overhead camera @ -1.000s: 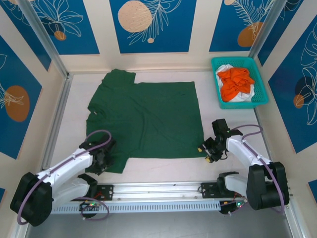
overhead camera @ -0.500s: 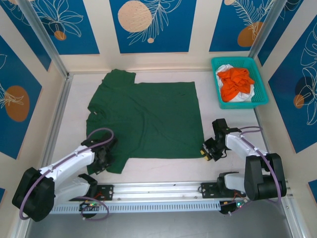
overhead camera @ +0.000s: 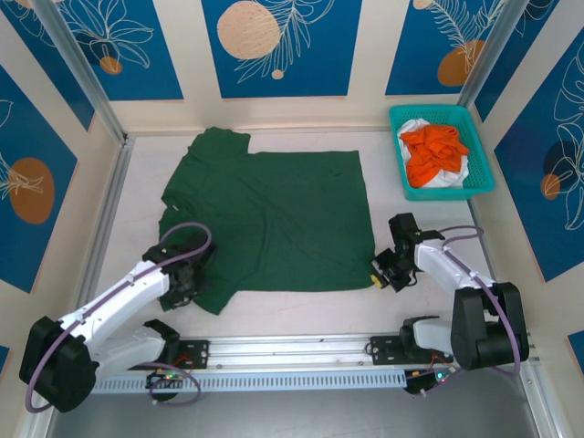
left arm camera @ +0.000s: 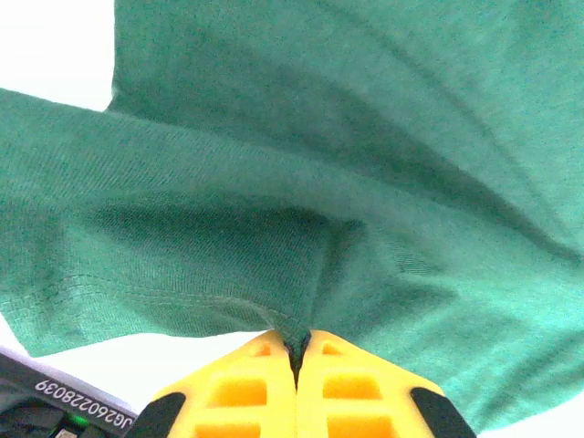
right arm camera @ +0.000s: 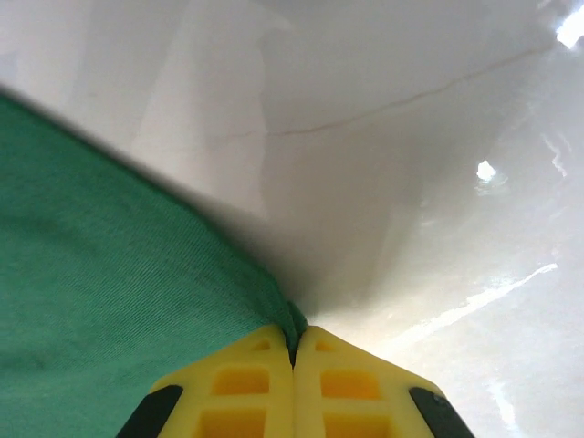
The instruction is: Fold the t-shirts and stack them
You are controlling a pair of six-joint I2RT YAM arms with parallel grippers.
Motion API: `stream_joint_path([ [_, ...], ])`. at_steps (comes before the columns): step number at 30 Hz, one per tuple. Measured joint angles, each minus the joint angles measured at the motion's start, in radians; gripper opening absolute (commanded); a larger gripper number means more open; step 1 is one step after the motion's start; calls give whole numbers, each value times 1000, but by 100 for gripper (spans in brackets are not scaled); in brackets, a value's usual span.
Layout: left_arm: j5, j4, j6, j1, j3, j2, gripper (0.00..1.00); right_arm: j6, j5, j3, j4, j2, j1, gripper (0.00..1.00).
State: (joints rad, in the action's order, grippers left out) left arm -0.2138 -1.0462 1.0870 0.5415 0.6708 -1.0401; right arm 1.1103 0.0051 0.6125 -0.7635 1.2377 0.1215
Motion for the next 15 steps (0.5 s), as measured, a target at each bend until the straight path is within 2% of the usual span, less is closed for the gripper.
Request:
stream_joint_path([
  [6, -32, -64, -71, 0, 181, -43, 0, -11, 22, 123, -46, 1, 6, 0],
  [10, -43, -92, -142, 0, 346, -152, 0, -21, 26, 217, -75, 29, 6, 0],
  [15, -59, -96, -252, -23, 529, -314, 0, -42, 34, 344, -99, 138, 5, 0],
])
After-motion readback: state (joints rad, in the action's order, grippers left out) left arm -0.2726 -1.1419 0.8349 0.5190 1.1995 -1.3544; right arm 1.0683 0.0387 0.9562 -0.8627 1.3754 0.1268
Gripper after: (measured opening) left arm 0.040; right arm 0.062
